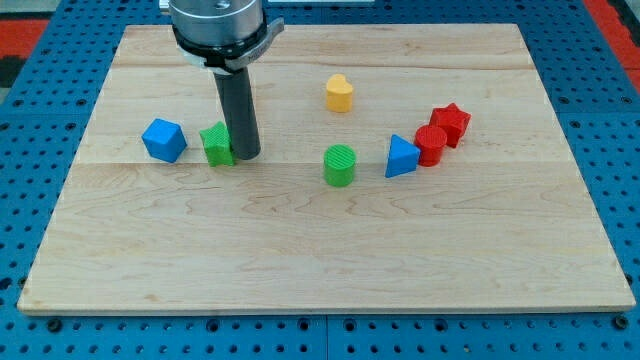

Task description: Move the green star towards the left side of the green circle

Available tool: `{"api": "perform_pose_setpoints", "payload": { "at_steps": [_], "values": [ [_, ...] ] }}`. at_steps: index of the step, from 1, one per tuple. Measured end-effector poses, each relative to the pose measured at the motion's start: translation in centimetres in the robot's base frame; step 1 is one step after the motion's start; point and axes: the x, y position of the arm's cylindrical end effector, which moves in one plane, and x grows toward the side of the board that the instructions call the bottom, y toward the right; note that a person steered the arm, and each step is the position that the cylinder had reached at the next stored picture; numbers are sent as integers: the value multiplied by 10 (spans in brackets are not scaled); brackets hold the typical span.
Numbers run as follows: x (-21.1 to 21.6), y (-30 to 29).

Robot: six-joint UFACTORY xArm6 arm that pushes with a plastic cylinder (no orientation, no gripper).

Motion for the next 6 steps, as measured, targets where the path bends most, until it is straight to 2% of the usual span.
{"api": "perform_pose_setpoints", "payload": {
  "at_steps": [1, 2, 3, 4, 5, 6],
  "values": [
    [0, 3],
    [-12, 45],
    [-53, 17],
    [-59, -63],
    [-29, -80],
    [-18, -53]
  ]
}}
